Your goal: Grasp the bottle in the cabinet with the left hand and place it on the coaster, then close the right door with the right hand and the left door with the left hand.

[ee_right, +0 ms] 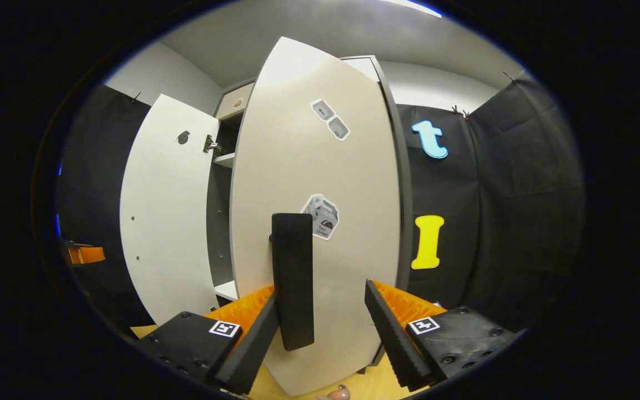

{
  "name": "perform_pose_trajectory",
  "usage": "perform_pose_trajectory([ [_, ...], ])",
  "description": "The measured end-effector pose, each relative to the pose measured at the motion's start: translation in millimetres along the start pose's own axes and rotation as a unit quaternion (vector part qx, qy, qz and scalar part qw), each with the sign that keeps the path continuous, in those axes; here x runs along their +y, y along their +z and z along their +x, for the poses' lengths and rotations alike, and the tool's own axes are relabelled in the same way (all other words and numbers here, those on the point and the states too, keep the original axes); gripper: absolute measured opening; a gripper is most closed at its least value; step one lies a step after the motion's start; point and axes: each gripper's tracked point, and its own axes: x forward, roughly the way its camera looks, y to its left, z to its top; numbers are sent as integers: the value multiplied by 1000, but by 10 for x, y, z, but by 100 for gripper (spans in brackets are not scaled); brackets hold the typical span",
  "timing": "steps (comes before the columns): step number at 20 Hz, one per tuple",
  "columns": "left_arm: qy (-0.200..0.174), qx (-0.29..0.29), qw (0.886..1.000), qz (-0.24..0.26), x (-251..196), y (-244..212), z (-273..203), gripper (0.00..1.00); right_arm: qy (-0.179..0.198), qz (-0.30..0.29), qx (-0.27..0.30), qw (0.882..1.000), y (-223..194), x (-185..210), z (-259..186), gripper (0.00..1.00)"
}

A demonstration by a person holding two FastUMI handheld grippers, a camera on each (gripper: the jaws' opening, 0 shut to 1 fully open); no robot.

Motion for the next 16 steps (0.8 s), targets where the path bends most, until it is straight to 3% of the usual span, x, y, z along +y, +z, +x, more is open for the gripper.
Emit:
perform_pose_trajectory([
  [8,32,9,999,-8,356,-51,-10,90,-17,-17,-3,1000,-119,374,668,94],
  [16,6,8,1000,-2,409,-41,259,90,-60,-19,-11,998,-160,425,1081,94],
])
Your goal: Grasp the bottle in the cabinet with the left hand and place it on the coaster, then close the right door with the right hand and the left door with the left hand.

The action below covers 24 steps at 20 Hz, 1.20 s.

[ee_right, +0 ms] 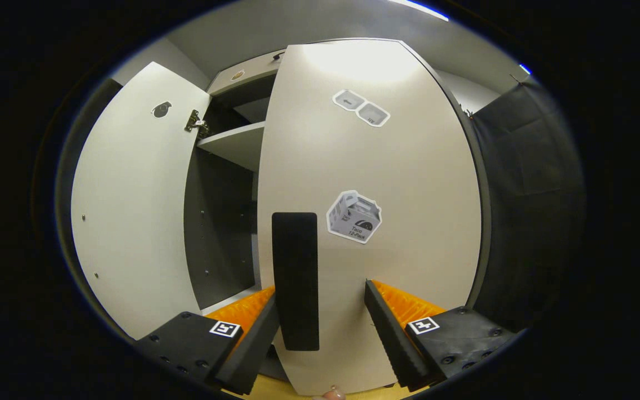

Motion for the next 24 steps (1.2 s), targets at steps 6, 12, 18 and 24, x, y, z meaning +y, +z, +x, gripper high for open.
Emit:
perform_pose_trajectory([
  [6,-39,-23,999,15,-123,166,349,90,-7,-4,14,1000,-17,44,-41,93],
  [12,-67,-55,996,15,-255,292,549,89,-15,-22,18,999,11,-74,-723,95],
  [18,-77,-76,994,23,-281,364,677,87,-37,-27,55,997,-198,-255,-1169,96],
  [24,-63,-88,992,57,-297,389,642,81,-53,-30,65,996,-201,-381,-1429,97],
])
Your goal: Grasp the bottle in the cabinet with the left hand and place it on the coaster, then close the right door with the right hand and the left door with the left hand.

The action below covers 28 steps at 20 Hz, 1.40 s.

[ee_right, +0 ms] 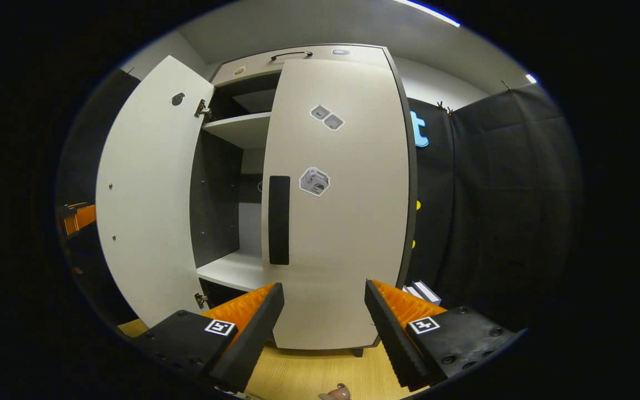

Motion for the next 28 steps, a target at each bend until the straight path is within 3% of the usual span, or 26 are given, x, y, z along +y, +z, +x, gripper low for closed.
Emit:
perform_pose_trajectory([
  [3,0,3,1000,-16,-34,-2,-28,81,-4,-14,-5,1000,53,-89,-72,97],
  [7,-5,-3,1000,2,-222,34,-76,77,-4,-28,-12,1000,97,-137,-88,97],
  [14,-56,-15,998,18,-835,121,-146,77,8,-32,-3,999,44,-186,-90,97],
  [16,-73,-13,997,15,-1015,113,-128,81,3,-29,0,1000,33,-292,-90,97],
  [20,-113,-15,993,13,-1428,130,-52,72,-20,-24,1,999,8,-577,-167,97],
  [21,-125,-17,992,14,-1544,131,-23,81,-27,-24,4,999,-21,-644,-187,97],
  [23,-143,-18,989,17,-1778,149,27,77,-37,-26,8,999,-35,-762,-231,97],
  [27,-150,-13,989,-6,-1934,131,1,75,-52,-29,-3,998,52,-926,-319,97],
  [28,-149,-9,989,-13,-1911,117,-26,80,-53,-27,-6,998,64,-941,-322,96],
])
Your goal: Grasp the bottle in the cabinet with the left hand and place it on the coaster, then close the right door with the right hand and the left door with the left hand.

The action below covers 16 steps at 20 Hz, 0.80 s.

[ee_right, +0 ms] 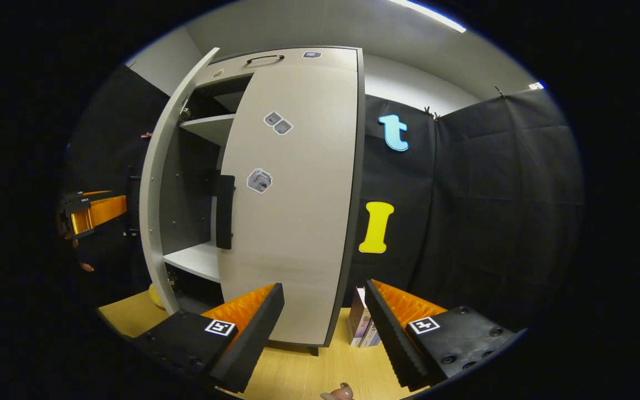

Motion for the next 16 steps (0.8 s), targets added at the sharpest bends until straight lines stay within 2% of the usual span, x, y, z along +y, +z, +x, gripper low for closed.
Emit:
perform_pose_trajectory([
  [8,13,27,999,-20,153,-66,-317,81,18,29,-12,999,134,231,-72,97],
  [13,-10,26,997,-70,84,-67,-460,81,23,48,-26,998,288,364,-215,97],
  [16,-7,22,998,-52,131,-48,-521,83,22,51,-34,998,360,400,-323,97],
])
